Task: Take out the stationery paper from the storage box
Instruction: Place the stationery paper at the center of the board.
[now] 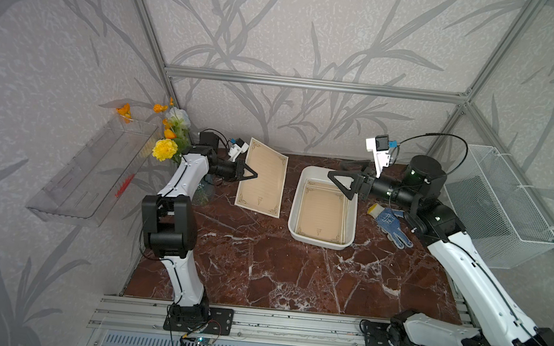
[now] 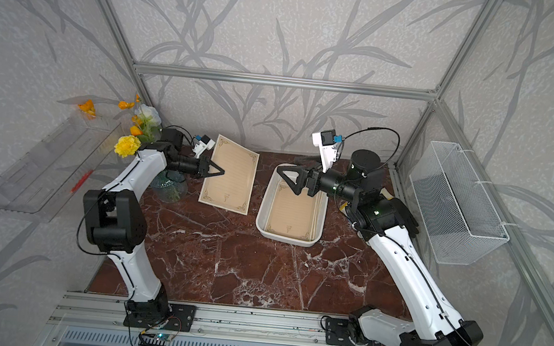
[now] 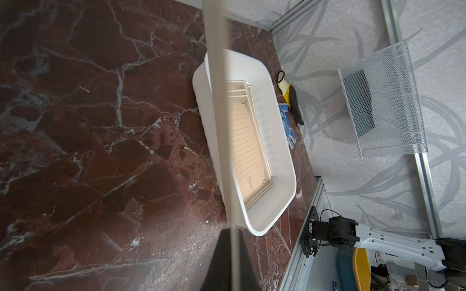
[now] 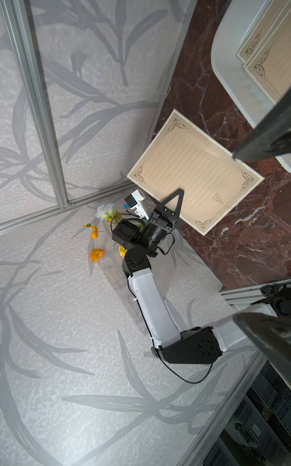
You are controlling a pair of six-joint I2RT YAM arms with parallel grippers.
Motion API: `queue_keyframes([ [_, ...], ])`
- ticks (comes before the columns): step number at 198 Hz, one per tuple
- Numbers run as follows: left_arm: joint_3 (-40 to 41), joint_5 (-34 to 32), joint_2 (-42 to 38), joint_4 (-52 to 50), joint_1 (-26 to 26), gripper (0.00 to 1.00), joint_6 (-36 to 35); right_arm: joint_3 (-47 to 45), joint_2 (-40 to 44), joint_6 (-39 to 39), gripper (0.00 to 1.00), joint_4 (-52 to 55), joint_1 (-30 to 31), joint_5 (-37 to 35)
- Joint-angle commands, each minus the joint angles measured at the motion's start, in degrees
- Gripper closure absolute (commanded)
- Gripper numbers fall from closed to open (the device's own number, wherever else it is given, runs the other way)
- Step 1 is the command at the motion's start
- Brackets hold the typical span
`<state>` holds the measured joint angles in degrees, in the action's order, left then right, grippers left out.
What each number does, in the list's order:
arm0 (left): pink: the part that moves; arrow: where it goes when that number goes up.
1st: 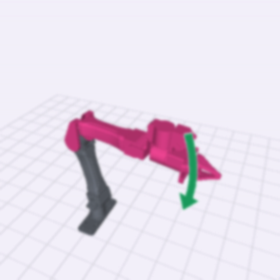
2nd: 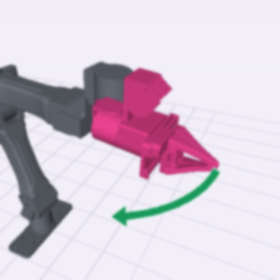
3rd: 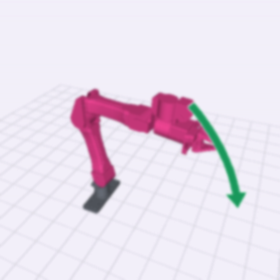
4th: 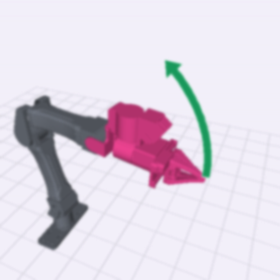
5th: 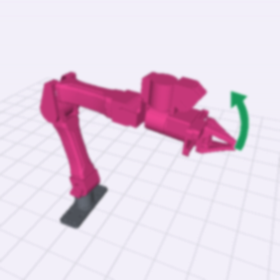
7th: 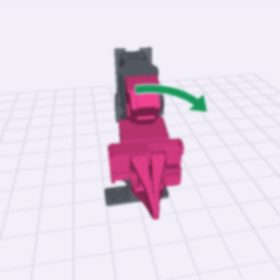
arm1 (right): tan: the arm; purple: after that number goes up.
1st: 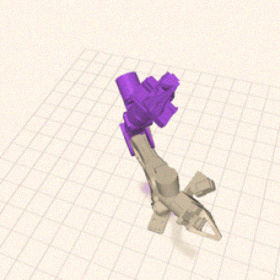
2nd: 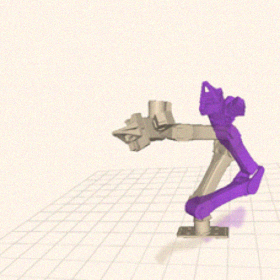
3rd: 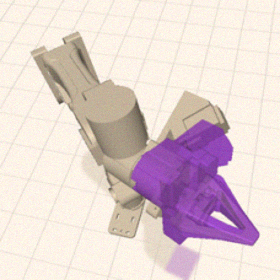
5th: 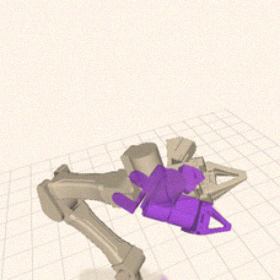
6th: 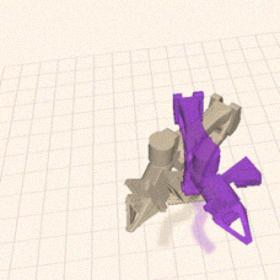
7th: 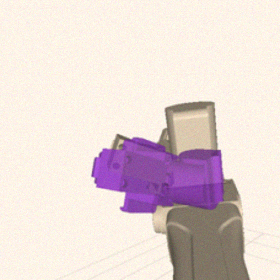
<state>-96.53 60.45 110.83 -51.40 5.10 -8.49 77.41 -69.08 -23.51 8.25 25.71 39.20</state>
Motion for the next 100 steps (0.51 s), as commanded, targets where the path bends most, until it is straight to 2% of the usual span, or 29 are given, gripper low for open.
queue_keyframes([
  [1,-5.78,2.21,7.02,-12.99,0.26,1.0,-8.11,2.13,-0.42,0.48,0.09,0.66,0.73,-1.34],
  [24,-9.05,2.25,12.77,-15.75,0.19,1.0,-8.62,1.73,-1.01,0.13,0.1,1.2,0.83,-2.52],
  [69,-9.24,-8.39,16.13,-12.32,0.17,1.0,-1.1,1.43,-1.28,0.64,0.1,2.74,1.0,-3.8],
  [100,-9.07,-11.46,18.4,-12.14,0.07,1.0,2.05,1.53,-1.66,1.23,0.11,4.14,1.0,-5.88],
])
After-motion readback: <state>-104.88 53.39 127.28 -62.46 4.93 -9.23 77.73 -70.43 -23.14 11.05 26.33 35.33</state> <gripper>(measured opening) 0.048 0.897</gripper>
